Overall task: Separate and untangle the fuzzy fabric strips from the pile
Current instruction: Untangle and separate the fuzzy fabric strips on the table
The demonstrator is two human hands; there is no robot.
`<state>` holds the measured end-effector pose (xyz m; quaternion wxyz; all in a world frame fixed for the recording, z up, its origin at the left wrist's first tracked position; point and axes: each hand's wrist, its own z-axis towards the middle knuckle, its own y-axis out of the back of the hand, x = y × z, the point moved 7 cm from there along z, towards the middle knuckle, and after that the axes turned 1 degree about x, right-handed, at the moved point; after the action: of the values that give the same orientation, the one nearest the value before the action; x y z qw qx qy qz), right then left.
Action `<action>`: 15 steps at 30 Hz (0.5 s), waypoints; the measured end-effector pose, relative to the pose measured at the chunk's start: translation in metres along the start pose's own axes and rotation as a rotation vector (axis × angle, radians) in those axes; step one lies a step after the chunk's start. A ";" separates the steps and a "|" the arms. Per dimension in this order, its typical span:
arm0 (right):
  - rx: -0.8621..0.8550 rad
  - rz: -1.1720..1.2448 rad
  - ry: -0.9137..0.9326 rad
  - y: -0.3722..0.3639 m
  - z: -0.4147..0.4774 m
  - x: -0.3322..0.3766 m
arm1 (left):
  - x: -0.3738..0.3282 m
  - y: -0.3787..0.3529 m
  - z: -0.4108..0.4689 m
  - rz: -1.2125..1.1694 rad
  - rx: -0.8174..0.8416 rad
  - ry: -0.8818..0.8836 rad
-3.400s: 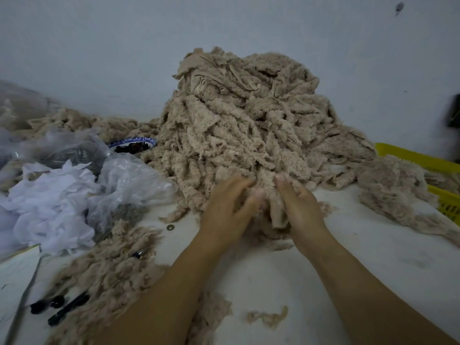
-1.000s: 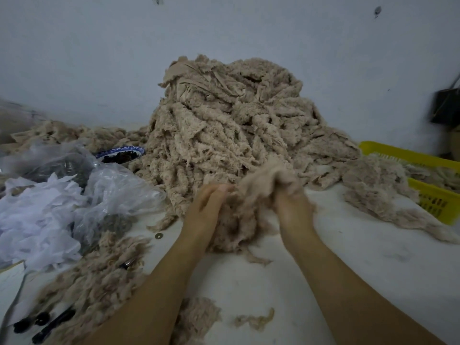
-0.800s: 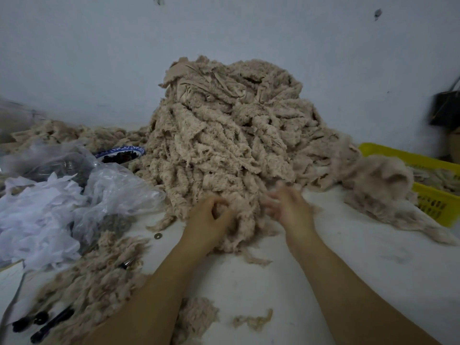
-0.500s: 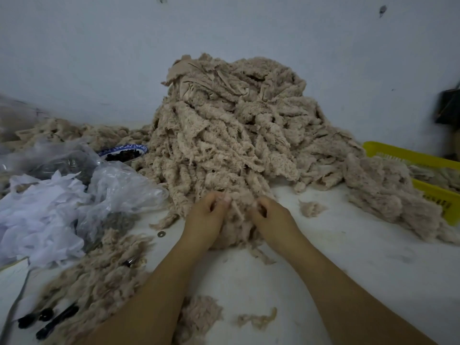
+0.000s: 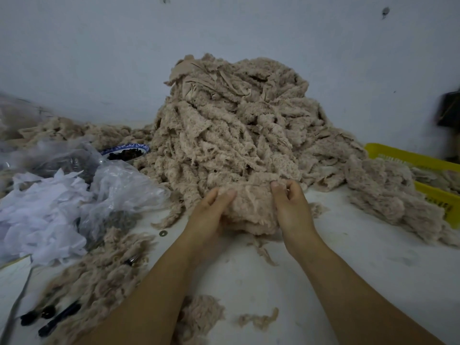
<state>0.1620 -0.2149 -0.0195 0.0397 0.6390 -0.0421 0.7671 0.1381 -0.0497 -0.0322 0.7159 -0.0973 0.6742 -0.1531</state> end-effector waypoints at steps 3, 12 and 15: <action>0.062 0.016 0.002 -0.008 -0.003 0.000 | -0.004 0.007 0.000 -0.222 -0.091 0.005; -0.017 0.176 -0.083 0.002 0.001 -0.001 | -0.008 0.002 0.002 -0.194 0.062 -0.059; 0.012 0.362 -0.160 0.003 -0.001 -0.005 | -0.008 -0.018 -0.005 -0.127 0.295 -0.007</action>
<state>0.1622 -0.2175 -0.0247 -0.1061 0.6801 -0.1546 0.7087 0.1316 -0.0632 -0.0190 0.7135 -0.0343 0.6346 -0.2950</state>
